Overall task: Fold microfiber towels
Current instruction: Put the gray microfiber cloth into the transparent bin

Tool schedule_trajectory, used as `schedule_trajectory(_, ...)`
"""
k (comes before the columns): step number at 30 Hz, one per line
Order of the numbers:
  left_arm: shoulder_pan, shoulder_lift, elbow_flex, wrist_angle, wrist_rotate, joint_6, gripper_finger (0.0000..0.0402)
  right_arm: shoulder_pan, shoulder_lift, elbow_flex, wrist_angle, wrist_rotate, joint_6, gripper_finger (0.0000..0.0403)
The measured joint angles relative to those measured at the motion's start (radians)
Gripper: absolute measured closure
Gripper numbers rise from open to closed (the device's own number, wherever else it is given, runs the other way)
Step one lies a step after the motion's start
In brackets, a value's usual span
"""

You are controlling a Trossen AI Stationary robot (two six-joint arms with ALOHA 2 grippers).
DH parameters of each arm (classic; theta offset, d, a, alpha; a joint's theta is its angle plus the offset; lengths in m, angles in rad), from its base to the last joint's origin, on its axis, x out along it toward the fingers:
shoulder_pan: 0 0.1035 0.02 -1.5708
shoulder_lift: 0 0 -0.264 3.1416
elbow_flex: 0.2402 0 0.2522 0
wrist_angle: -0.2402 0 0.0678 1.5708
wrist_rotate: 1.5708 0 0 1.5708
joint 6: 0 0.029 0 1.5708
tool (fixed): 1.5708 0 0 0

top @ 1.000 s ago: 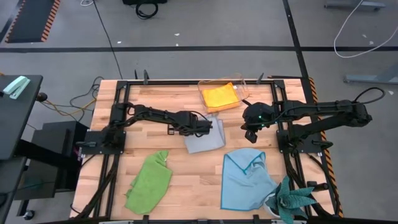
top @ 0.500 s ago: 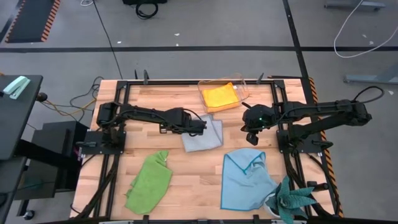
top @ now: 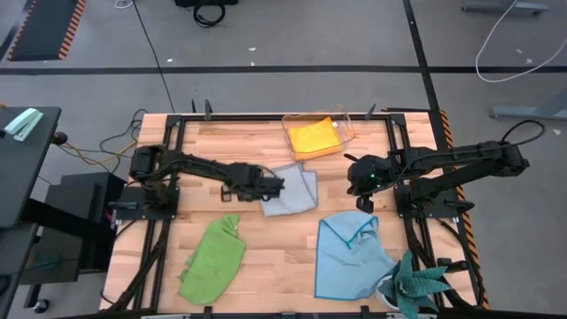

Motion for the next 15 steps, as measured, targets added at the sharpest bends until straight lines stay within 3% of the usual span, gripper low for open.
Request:
schedule_trajectory(6,-0.045,-0.129,-0.252,0.394,-0.041,-0.166,0.037,-0.001,-0.042,0.0,-0.029,-0.001,-0.024,0.0381)
schedule_trajectory(15,-0.068,-0.172,-0.384,0.509,-0.052,-0.209,0.0308,-0.001,-0.109,0.0,-0.069,-0.029,0.026,0.0381)
